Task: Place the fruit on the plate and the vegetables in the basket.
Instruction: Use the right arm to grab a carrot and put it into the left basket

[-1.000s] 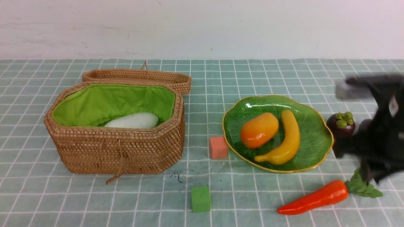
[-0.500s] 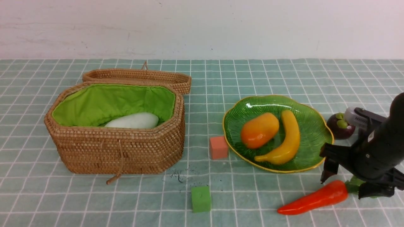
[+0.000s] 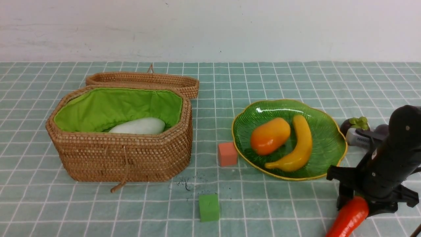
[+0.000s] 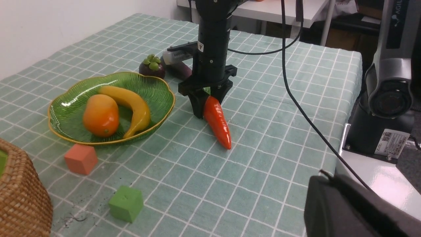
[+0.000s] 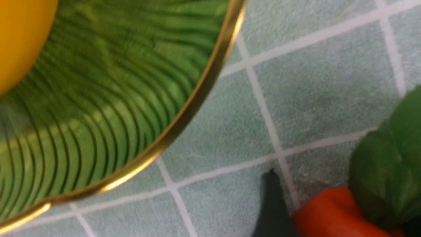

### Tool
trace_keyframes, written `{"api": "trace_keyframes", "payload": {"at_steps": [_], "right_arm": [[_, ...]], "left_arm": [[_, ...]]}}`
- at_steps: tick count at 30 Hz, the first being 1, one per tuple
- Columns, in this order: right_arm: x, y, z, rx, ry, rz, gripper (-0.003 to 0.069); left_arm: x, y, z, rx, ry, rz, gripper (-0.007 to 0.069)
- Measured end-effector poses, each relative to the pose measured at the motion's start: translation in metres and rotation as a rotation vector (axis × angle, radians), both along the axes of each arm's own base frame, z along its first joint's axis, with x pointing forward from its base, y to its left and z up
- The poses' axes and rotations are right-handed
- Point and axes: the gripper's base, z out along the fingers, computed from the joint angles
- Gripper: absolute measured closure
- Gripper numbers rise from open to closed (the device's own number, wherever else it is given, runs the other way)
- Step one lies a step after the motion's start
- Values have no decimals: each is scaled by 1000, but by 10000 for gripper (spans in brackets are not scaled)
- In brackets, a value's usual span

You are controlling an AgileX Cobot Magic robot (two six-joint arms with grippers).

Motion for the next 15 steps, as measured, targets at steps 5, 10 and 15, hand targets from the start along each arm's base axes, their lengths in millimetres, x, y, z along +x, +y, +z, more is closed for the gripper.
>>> {"api": "trace_keyframes", "payload": {"at_steps": [5, 10, 15], "right_arm": [[-1, 4, 2, -5, 5, 60, 267], [-8, 5, 29, -2, 78, 114, 267], [-12, 29, 119, 16, -71, 244, 267]], "left_arm": [[0, 0, 0, 0, 0, 0, 637], [2, 1, 1, -30, 35, 36, 637], [22, 3, 2, -72, 94, 220, 637]]}}
